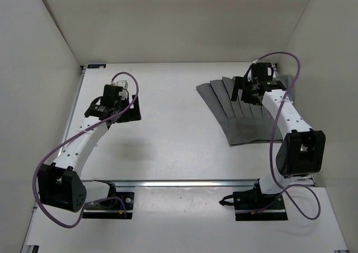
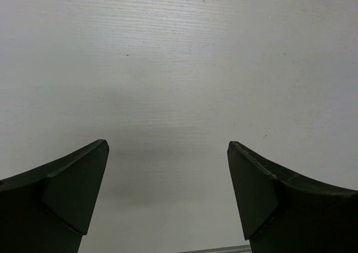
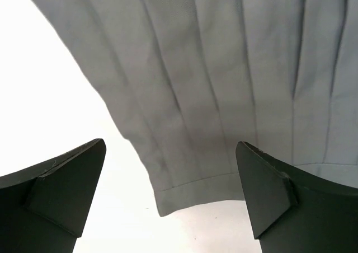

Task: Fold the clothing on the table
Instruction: Grab the skirt from the pile

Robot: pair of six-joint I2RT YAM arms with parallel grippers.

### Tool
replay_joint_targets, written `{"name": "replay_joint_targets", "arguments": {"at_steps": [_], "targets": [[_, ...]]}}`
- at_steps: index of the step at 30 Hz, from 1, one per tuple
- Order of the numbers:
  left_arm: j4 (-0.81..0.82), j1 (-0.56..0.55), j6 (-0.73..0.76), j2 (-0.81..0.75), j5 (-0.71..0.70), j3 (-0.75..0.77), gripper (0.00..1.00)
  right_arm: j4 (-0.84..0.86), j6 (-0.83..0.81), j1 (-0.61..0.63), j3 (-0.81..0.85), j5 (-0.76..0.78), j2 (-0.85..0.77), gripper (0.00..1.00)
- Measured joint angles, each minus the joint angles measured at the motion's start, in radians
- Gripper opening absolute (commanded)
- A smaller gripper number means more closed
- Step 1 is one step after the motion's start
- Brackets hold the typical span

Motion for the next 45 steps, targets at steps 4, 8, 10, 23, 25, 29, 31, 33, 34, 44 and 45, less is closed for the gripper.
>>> {"name": "replay_joint_targets", "arguments": {"at_steps": [4, 8, 10, 23, 25, 29, 31, 33, 34, 44, 45], "targets": [[-0.018, -0.002, 0.027, 0.028, -0.003, 0.011, 0.98, 0.011, 0.006, -0.011, -0.076, -0.016, -0.042, 0.99], [-0.052, -0.032, 0.053, 0.116, -0.004, 0.065, 0.98, 0.002, 0.005, -0.064, -0.164, -0.007, -0.091, 0.99], [-0.061, -0.071, 0.061, 0.177, 0.000, 0.094, 0.99, 0.001, -0.001, -0.094, -0.197, 0.008, -0.116, 1.00], [0.231, -0.181, -0.088, 0.283, 0.344, 0.036, 0.99, 0.039, -0.009, -0.216, -0.346, -0.035, -0.151, 0.99], [0.281, -0.195, -0.108, 0.305, 0.379, 0.037, 0.98, 0.049, -0.002, -0.183, -0.357, -0.054, -0.147, 1.00], [0.313, -0.193, -0.126, 0.351, 0.432, 0.037, 0.99, 0.086, 0.004, -0.044, -0.346, -0.064, -0.073, 0.99], [0.314, -0.168, -0.128, 0.357, 0.445, 0.036, 0.99, 0.088, 0.006, 0.012, -0.322, -0.060, -0.002, 0.95], [0.316, -0.135, -0.128, 0.353, 0.451, 0.035, 0.99, 0.084, 0.010, 0.042, -0.291, -0.058, 0.082, 0.92], [0.318, -0.122, -0.127, 0.350, 0.454, 0.034, 0.99, 0.082, 0.012, 0.046, -0.278, -0.057, 0.117, 0.93], [0.303, -0.057, -0.104, 0.323, 0.467, 0.005, 0.98, 0.072, 0.015, 0.071, -0.230, -0.046, 0.193, 0.51], [0.298, -0.057, -0.101, 0.323, 0.469, 0.005, 0.99, 0.073, 0.012, 0.075, -0.227, -0.042, 0.204, 0.39]]}}
